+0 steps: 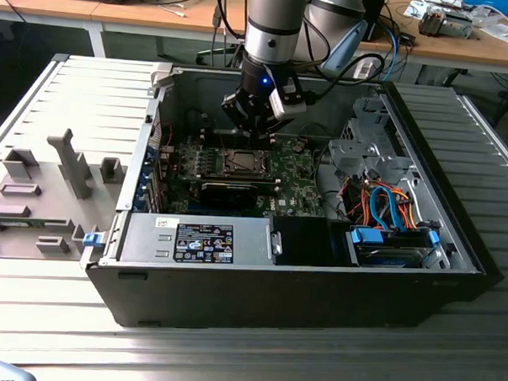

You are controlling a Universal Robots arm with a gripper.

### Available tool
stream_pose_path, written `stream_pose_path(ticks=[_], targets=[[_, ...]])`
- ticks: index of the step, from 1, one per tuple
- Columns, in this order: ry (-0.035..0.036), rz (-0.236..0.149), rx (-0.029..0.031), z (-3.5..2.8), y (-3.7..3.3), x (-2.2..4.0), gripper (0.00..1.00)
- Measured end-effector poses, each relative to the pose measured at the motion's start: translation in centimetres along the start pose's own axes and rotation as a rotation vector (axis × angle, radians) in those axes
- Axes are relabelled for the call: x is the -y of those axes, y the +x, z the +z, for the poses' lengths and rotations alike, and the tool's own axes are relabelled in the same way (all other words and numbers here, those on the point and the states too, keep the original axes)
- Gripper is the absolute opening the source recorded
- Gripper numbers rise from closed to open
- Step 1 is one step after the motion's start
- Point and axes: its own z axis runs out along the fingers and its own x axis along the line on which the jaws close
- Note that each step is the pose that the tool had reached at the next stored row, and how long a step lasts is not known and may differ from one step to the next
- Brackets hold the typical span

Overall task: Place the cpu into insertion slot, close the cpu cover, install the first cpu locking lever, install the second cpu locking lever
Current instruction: 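Install the first cpu locking lever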

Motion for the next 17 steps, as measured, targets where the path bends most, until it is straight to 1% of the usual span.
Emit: stream_pose_path(ticks=[6,7,9,10,11,12,13,14,17], targets=[[0.0002,-0.007,0.0003,0.00,0.00,0.00,0.11],[0.0001,-0.007,0.0015,0.00,0.00,0.00,0.11],[-0.0015,-0.007,0.0192,0.04,-0.01,-0.01,0.11],[-0.0027,-0.006,0.0348,0.07,0.00,0.00,0.11],[-0.0039,-0.006,0.0473,0.09,0.00,-0.01,0.11],[-0.0045,-0.005,0.0563,0.11,0.00,0.00,0.11],[-0.0058,-0.005,0.0683,0.14,-0.01,-0.01,0.11],[-0.0057,-0.005,0.0693,0.13,-0.01,-0.01,0.11],[-0.0057,-0.005,0.0696,0.13,0.00,-0.01,0.11]])
